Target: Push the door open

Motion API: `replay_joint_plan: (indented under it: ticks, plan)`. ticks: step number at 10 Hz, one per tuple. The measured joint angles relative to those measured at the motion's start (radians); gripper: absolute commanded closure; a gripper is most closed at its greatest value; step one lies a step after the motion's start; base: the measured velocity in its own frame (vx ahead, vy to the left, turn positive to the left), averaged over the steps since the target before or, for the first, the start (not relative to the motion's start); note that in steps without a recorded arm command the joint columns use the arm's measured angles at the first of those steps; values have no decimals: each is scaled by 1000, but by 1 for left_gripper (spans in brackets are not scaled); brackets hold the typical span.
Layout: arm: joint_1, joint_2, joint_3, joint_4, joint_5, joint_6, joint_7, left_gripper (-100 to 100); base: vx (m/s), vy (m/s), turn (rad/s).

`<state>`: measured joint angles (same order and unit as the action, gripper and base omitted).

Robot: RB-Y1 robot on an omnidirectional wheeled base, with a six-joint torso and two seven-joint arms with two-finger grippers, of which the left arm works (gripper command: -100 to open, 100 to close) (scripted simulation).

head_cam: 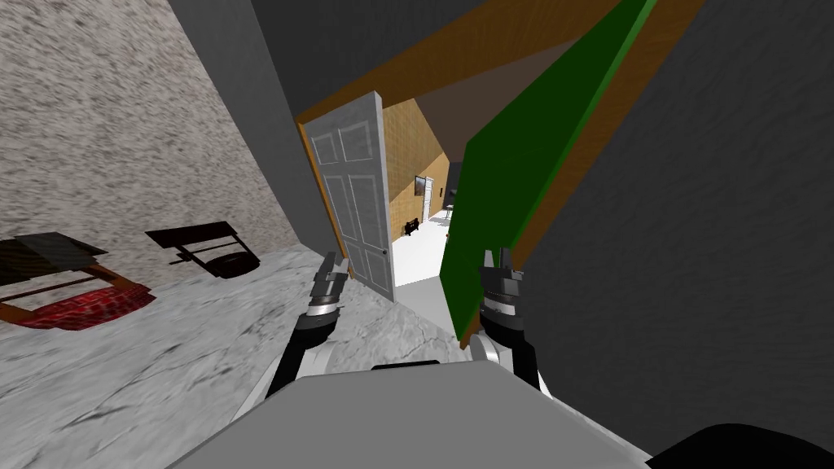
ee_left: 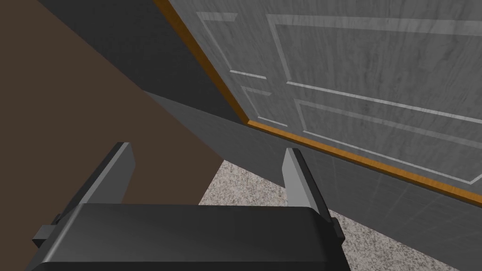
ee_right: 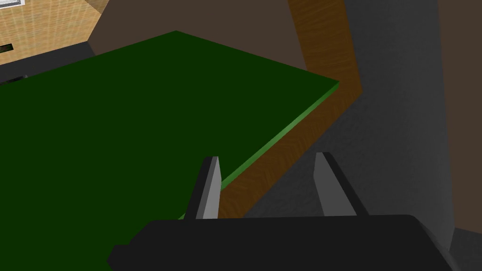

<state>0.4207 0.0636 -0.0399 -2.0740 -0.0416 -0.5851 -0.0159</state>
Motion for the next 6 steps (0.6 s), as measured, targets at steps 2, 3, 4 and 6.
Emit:
replay_joint_plan:
  ticks: [2, 3, 4, 6]
  plan:
    - [-5, 2, -11, 38, -1, -7, 2, -100, 51, 55, -37]
    - [-12, 5, -13, 59, 0, -8, 5, -100, 70, 58, -82]
    - [-23, 8, -16, 86, 1, -10, 8, -100, 70, 79, -88]
    - [-40, 12, -27, 144, 1, -19, 12, -100, 77, 96, -58]
